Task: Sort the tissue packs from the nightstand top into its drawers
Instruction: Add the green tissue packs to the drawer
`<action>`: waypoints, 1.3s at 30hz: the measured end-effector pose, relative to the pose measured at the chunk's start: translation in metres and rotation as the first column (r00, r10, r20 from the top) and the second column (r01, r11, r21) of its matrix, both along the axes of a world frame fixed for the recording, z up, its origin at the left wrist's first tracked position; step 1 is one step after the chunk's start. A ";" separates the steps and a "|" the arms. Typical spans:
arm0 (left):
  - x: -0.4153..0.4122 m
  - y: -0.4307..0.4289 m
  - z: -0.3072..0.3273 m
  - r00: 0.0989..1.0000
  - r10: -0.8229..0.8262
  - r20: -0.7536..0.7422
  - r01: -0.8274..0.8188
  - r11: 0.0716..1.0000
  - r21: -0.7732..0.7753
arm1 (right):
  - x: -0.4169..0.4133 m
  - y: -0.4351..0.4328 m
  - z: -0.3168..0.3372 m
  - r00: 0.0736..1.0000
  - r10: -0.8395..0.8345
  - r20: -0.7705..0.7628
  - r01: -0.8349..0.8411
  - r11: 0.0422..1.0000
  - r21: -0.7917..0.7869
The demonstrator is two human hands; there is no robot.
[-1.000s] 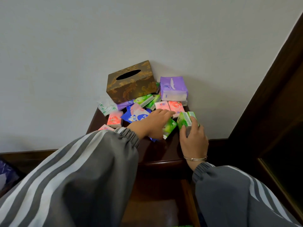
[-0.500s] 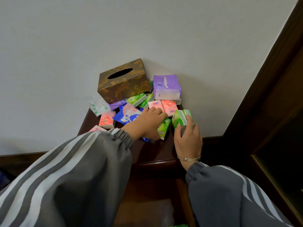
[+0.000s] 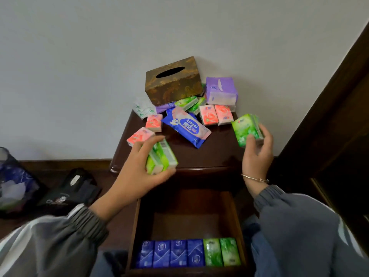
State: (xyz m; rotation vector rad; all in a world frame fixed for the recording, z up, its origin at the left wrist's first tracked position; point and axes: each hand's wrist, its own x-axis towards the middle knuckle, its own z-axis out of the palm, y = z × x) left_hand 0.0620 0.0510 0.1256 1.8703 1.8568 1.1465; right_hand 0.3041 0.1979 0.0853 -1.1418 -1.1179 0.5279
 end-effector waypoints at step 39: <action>0.008 -0.071 -0.191 0.875 0.331 0.353 -0.075 0.814 -0.577 | -0.008 -0.079 -0.180 0.289 0.808 0.513 0.201 0.473 -0.858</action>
